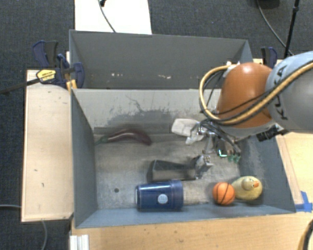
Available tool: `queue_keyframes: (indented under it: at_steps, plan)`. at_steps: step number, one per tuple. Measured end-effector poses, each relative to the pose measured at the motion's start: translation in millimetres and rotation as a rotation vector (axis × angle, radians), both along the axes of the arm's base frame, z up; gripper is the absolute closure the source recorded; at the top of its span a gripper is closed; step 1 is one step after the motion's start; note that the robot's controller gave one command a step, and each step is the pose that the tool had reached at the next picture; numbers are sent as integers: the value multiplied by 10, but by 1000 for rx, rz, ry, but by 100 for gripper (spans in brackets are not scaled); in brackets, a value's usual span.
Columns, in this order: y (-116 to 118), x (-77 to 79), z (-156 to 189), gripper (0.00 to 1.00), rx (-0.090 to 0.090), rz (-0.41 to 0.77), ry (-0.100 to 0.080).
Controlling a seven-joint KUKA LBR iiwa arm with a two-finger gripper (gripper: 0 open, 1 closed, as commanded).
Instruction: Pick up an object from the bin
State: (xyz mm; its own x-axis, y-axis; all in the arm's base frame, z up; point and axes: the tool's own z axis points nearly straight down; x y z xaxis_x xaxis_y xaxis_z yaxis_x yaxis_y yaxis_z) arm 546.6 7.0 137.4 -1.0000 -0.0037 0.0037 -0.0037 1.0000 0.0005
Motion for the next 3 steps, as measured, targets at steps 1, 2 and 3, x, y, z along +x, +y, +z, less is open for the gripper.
queue_keyframes:
  at_steps: [1, 2, 3]
  plan:
    - [0, 18, 28, 0, 0, 0, -6]
    - [-7, -102, -584, 100, 3, -85, -14]
    - [-6, -102, -584, 100, 3, -85, -14]
